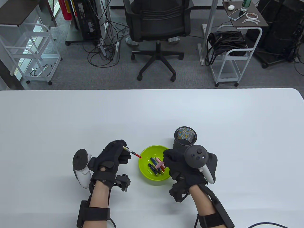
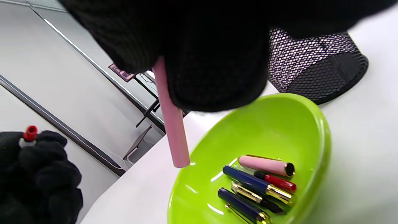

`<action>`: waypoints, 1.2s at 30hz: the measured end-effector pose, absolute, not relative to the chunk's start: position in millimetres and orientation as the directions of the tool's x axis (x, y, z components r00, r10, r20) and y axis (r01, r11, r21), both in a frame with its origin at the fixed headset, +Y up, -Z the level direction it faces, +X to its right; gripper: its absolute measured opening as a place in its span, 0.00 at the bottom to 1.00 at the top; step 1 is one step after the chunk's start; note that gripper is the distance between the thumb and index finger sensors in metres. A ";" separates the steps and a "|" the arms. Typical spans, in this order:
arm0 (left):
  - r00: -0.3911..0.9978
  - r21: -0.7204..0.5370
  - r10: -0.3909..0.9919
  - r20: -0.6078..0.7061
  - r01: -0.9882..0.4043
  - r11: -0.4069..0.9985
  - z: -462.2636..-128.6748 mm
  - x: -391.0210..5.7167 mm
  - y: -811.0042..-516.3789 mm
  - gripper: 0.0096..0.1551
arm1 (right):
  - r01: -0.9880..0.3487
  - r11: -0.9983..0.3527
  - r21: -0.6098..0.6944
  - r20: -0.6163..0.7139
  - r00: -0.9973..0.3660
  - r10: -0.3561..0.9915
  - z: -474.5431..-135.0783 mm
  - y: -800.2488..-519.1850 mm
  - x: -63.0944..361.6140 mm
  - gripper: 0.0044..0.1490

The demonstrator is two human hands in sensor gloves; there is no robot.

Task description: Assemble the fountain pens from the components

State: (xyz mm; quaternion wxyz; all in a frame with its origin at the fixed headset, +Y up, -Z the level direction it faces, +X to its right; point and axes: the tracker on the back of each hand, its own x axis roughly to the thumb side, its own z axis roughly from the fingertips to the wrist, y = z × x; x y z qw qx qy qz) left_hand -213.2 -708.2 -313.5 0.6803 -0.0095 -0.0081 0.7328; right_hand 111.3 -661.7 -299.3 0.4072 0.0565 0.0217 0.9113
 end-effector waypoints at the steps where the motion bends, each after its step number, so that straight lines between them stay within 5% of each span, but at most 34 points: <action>1: -0.074 -0.023 0.997 -0.005 -0.997 -0.074 -313.7 -213.5 -708.4 0.25 | -0.756 -0.650 0.077 0.094 -0.644 0.759 -298.7 -660.4 112.4 0.26; 11: -0.165 -0.004 0.984 -0.069 -0.986 -0.166 -315.4 -215.9 -720.8 0.25 | -0.893 -0.439 0.096 0.220 -0.411 0.884 -291.8 -652.0 114.2 0.24; 36: -0.169 -0.017 0.983 -0.069 -0.985 -0.171 -314.8 -212.3 -720.2 0.25 | -0.907 -0.415 0.069 0.194 -0.396 0.898 -292.8 -661.7 110.8 0.23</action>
